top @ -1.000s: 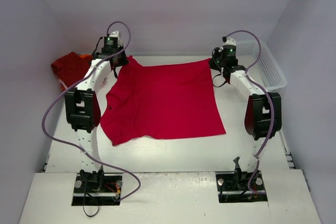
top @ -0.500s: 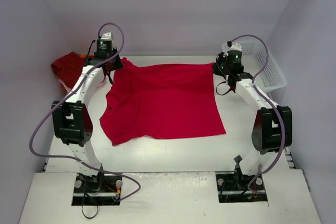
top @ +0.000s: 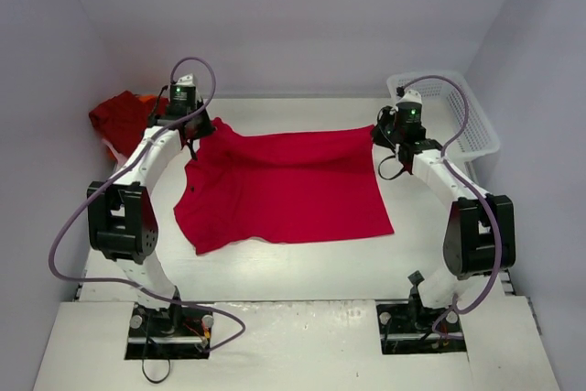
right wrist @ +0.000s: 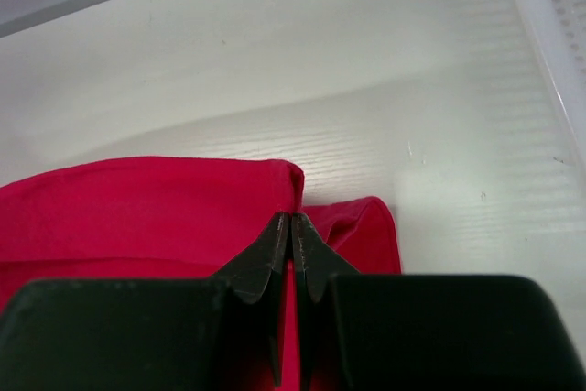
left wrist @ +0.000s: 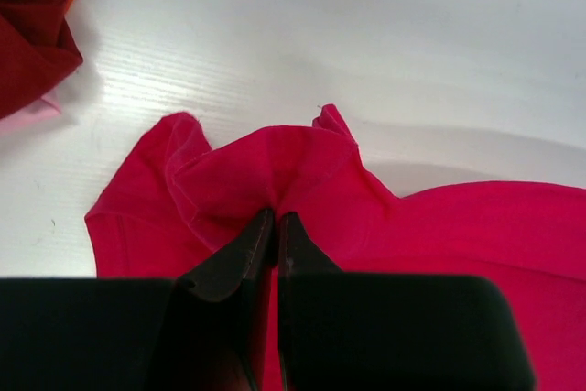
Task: Fold and stack the t-shirts
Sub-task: Fold the tshirt
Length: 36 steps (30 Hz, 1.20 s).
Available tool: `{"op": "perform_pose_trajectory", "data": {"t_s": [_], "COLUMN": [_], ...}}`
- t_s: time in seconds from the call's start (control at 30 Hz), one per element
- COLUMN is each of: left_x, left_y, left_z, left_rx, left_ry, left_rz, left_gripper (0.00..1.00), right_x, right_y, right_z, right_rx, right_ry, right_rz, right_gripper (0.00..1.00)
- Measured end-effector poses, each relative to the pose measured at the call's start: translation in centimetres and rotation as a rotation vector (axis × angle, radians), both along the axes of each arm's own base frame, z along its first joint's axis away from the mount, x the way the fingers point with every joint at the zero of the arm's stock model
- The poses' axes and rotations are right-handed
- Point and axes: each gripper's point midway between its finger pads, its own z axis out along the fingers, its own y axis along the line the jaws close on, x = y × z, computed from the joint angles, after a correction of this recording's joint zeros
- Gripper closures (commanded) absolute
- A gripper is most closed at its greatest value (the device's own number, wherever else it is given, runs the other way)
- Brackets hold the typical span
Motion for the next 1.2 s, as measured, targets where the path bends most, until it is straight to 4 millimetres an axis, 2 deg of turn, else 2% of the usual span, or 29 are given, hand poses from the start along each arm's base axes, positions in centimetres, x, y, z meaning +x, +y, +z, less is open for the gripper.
{"op": "perform_pose_trajectory", "data": {"t_s": [0.17,0.33,0.57,0.87,1.2], "left_x": [-1.1,-2.1,-2.9,-4.0,-5.7], "left_y": [0.1,0.1,-0.1,-1.3,-1.1], "left_z": [-0.6,0.2,0.5,-0.8,-1.9], "left_rx": [-0.008,-0.028,-0.041,-0.028,-0.04], "left_ry": [0.016,-0.008,-0.021,0.003,0.024], "left_rz": [0.009,0.022,0.031,0.012,0.032], "left_gripper": [1.0,1.0,1.0,1.0,1.0], "right_x": [-1.3,-1.9,-3.4,-4.4,-5.7], "right_y": [-0.3,-0.1,0.0,-0.1,0.1], "right_z": [-0.1,0.2,-1.3,-2.5,-3.3], "right_rx": [-0.003,0.001,-0.001,-0.004,-0.004], "right_ry": [0.004,-0.002,0.032,0.059,0.077], "right_rz": [-0.005,-0.001,0.003,0.004,0.01], "right_gripper": [1.0,1.0,1.0,1.0,1.0]}}
